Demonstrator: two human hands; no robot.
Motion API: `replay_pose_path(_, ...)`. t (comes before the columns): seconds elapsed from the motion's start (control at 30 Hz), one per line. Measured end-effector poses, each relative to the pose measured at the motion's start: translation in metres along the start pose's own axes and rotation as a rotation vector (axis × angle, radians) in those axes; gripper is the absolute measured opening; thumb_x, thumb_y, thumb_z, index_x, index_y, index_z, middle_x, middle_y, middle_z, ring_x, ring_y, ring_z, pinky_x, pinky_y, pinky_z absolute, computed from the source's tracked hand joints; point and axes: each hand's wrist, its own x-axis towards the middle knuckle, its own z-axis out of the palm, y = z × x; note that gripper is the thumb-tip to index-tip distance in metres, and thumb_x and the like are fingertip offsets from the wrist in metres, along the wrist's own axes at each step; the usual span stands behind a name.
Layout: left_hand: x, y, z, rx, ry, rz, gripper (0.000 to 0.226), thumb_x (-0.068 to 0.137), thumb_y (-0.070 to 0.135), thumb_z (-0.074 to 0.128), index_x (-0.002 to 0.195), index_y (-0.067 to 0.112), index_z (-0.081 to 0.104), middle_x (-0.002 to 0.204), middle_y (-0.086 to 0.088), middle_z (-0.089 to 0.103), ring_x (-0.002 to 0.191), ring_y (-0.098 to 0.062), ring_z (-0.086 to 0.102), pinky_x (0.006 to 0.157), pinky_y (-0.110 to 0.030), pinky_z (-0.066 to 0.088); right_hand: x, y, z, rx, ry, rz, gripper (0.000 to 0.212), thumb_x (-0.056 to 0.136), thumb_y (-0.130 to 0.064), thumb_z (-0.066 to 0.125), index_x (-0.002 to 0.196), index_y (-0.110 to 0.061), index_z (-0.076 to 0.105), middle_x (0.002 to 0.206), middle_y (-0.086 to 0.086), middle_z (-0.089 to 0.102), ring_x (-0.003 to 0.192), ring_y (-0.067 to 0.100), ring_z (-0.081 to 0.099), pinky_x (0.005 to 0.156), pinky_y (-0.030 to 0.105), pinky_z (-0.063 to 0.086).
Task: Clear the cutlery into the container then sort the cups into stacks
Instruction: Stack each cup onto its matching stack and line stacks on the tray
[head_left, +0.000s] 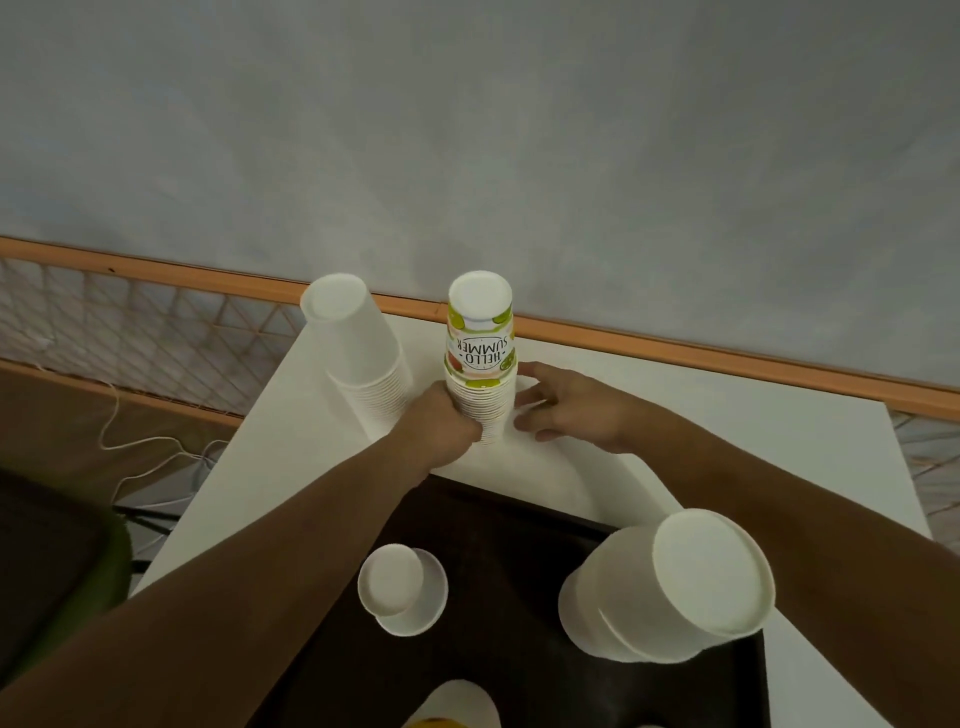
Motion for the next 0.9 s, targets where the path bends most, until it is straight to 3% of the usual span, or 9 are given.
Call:
replay_pose_path(0.13,-0.001,0.007,0.005,-0.031,-0.011,0.013,0.065,0.077,0.007,0.078,0.138,0.02,0.056,0.129,0.002,0.065,0.117,-0.024,0.06,0.1,-0.042,0.053,0.003,-0.002,0.012,-0.113,0.04,-0.116,0.066,0.089,-0.025,0.076,0.147,-0.029,0.046,0.13,-0.004,0.063,0.114,0.015,0.061,0.1,0.037,0.053)
replay_pose_path(0.23,-0.001,0.007,0.009,-0.1,-0.029,0.031,0.082,0.063,0.017,0.081,0.14,0.027,0.054,0.132,0.007,0.064,0.121,-0.021,0.059,0.106,-0.049,0.051,0.0,0.001,0.013,-0.088,0.05,-0.164,0.066,0.089,-0.026,0.076,0.148,-0.026,0.045,0.135,-0.004,0.062,0.118,0.015,0.06,0.103,0.037,0.052)
replay_pose_path(0.37,-0.006,0.013,0.014,-0.157,-0.041,0.098,0.08,0.076,0.008,0.081,0.146,0.025,0.047,0.138,0.005,0.061,0.124,-0.022,0.057,0.107,-0.046,0.049,-0.01,0.005,0.005,-0.06,0.106,-0.192,0.067,0.088,-0.032,0.077,0.147,-0.028,0.047,0.133,-0.006,0.063,0.118,0.015,0.058,0.103,0.042,0.053)
replay_pose_path(0.5,-0.014,0.025,0.014,-0.216,-0.084,0.154,0.086,0.075,0.013,0.084,0.148,0.029,0.042,0.136,0.008,0.061,0.122,-0.018,0.06,0.095,-0.034,0.052,-0.029,-0.004,-0.009,-0.02,0.121,-0.22,0.061,0.088,-0.031,0.078,0.143,-0.03,0.053,0.124,-0.009,0.066,0.115,0.017,0.061,0.098,0.043,0.056)
replay_pose_path(0.6,-0.026,0.044,0.007,-0.27,-0.11,0.198,0.088,0.076,0.016,0.085,0.15,0.03,0.04,0.134,0.004,0.064,0.118,-0.018,0.062,0.094,-0.034,0.055,-0.053,-0.022,-0.026,0.011,0.124,-0.256,0.053,0.088,-0.03,0.078,0.138,-0.032,0.059,0.116,-0.014,0.07,0.11,0.017,0.066,0.093,0.041,0.059)
replay_pose_path(0.77,-0.071,0.098,-0.021,-0.325,-0.123,0.347,0.088,0.08,0.026,0.087,0.152,0.033,0.037,0.139,0.008,0.058,0.124,-0.016,0.059,0.1,-0.042,0.055,-0.11,-0.075,-0.05,-0.006,0.155,-0.327,0.053,0.09,-0.027,0.075,0.14,-0.029,0.058,0.129,-0.002,0.066,0.114,0.016,0.067,0.097,0.04,0.058)
replay_pose_path(0.9,-0.128,0.135,-0.043,-0.349,-0.142,0.499,0.091,0.08,0.035,0.086,0.152,0.042,0.03,0.141,0.015,0.057,0.127,-0.011,0.057,0.103,-0.039,0.052,-0.174,-0.119,-0.049,-0.08,0.211,-0.389,0.053,0.09,-0.037,0.073,0.141,-0.031,0.057,0.13,-0.002,0.065,0.114,0.014,0.067,0.09,0.034,0.06)
